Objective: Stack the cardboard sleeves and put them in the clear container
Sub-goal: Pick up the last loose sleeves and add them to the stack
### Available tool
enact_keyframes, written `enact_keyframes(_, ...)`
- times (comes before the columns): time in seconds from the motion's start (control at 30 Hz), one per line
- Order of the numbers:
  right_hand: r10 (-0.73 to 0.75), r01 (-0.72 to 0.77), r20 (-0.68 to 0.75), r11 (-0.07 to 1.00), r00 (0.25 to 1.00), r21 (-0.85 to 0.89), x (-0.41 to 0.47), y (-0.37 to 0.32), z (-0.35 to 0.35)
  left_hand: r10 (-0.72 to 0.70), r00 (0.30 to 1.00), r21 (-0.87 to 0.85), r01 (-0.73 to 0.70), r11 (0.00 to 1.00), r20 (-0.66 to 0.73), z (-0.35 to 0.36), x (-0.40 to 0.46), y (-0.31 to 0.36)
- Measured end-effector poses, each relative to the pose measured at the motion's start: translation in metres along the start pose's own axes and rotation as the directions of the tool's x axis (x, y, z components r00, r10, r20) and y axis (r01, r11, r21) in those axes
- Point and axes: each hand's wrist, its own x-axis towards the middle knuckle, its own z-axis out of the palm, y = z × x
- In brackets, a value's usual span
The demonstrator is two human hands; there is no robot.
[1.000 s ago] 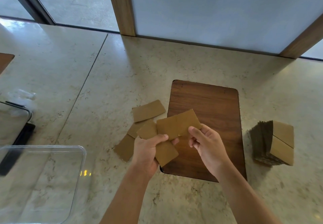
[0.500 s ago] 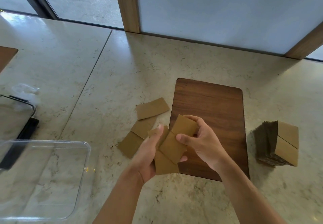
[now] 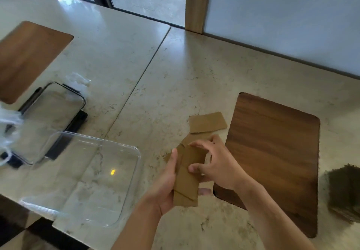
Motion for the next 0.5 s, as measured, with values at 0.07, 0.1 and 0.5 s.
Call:
enact_keyframes(0.07,-0.026,0.027,0.015,0.995,1.000,-0.095,0.004,-0.007,-0.004,-0.004,1.000,-0.007,0.004,1.000,0.023,-0.006,-0.002,0.006)
enact_keyframes(0.1,-0.041,0.046,0.045,0.992,0.998,-0.120,0.004,-0.011,-0.006,-0.011,0.999,-0.007,0.011,1.000,0.040,-0.007,-0.003,0.009)
enact_keyframes(0.5,-0.045,0.048,-0.027,0.989,0.999,0.139,0.008,-0.017,-0.030,-0.003,0.990,-0.034,0.007,0.999,0.138,-0.012,0.004,0.020)
